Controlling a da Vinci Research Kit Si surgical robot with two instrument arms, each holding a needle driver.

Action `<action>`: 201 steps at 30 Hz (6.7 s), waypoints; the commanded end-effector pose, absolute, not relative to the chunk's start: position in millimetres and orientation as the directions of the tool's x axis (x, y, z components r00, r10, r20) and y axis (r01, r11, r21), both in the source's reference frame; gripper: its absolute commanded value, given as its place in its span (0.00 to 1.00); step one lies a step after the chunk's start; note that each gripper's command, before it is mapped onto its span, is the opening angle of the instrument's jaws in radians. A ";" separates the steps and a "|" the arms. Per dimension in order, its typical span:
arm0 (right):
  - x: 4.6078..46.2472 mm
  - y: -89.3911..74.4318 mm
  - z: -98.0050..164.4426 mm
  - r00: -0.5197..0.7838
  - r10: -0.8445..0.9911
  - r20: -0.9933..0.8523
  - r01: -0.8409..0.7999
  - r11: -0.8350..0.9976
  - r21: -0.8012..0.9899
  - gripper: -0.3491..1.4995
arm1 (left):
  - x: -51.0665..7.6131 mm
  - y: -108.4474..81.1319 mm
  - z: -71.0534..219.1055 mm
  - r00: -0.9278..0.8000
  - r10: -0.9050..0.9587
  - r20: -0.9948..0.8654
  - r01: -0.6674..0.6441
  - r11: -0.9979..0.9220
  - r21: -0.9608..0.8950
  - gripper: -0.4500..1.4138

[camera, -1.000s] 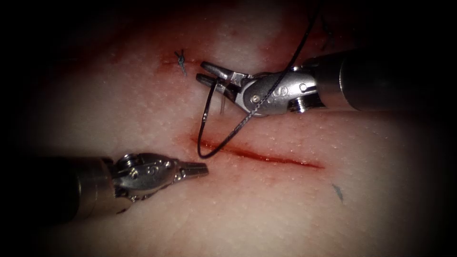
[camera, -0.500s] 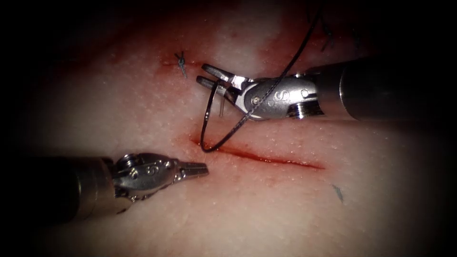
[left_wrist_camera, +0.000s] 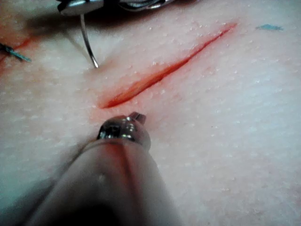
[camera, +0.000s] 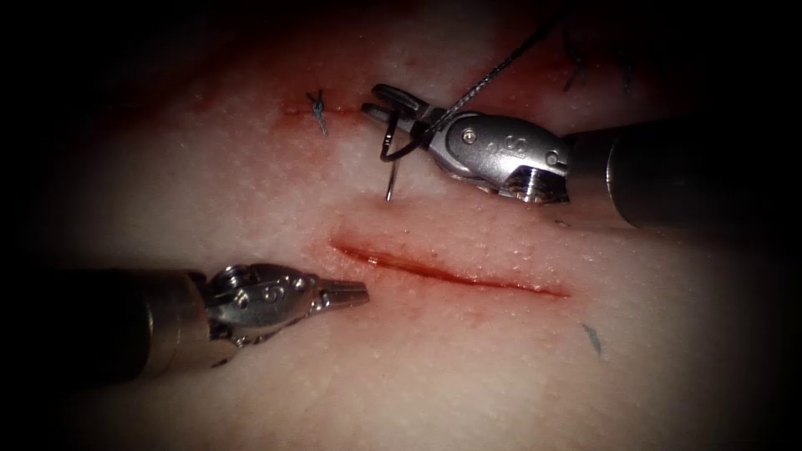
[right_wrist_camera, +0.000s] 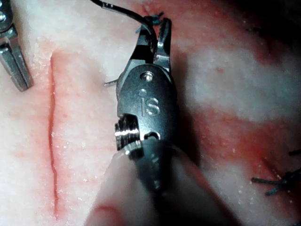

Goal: Wound Closure

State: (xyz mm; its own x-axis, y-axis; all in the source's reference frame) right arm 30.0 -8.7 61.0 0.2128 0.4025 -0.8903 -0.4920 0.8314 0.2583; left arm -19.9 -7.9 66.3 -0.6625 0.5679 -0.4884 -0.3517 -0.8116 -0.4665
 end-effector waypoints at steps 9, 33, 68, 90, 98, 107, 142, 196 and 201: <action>30.9 -7.7 61.4 0.138 0.538 -0.832 -0.482 0.770 0.418 0.00 | -19.8 -8.9 69.0 -0.688 0.560 -0.461 -0.354 -0.814 -0.460 0.00; 31.5 -9.9 63.5 0.091 0.894 -0.439 -0.479 0.426 0.767 0.00 | -17.8 -9.0 68.4 -0.712 0.543 -0.446 -0.331 -0.819 -0.469 0.00; 32.3 -12.1 62.9 0.040 0.997 -0.063 -0.415 0.074 0.907 0.00 | -17.8 -9.2 67.9 -0.719 0.541 -0.436 -0.329 -0.818 -0.472 0.00; 33.2 -16.0 62.0 0.092 0.996 0.016 -0.314 0.014 0.949 0.00 | -15.5 -9.2 67.3 -0.732 0.522 -0.437 -0.289 -0.819 -0.496 0.00; 33.6 -18.2 61.4 0.094 0.994 0.055 -0.298 -0.025 0.954 0.00 | -15.4 -9.2 67.3 -0.732 0.522 -0.437 -0.288 -0.819 -0.496 0.00; 32.9 -16.0 62.1 -0.012 0.998 -0.065 -0.226 0.060 0.972 0.35 | -15.5 -9.2 67.0 -0.732 0.524 -0.436 -0.289 -0.818 -0.498 0.00; 31.1 -5.9 61.0 0.009 0.760 -0.650 -0.539 0.551 0.637 0.76 | -16.1 -9.8 66.9 -0.732 0.529 -0.428 -0.295 -0.813 -0.502 0.00; 23.3 -8.8 62.0 -0.126 0.955 -0.269 -0.418 0.195 0.887 0.30 | -18.9 -6.1 65.2 -0.519 0.215 -0.828 0.048 -0.959 -0.279 0.51; 21.9 -8.5 62.1 -0.135 0.948 -0.289 -0.424 0.208 0.881 0.26 | -19.5 -6.0 65.1 -0.455 0.138 -0.880 0.104 -0.973 -0.206 0.54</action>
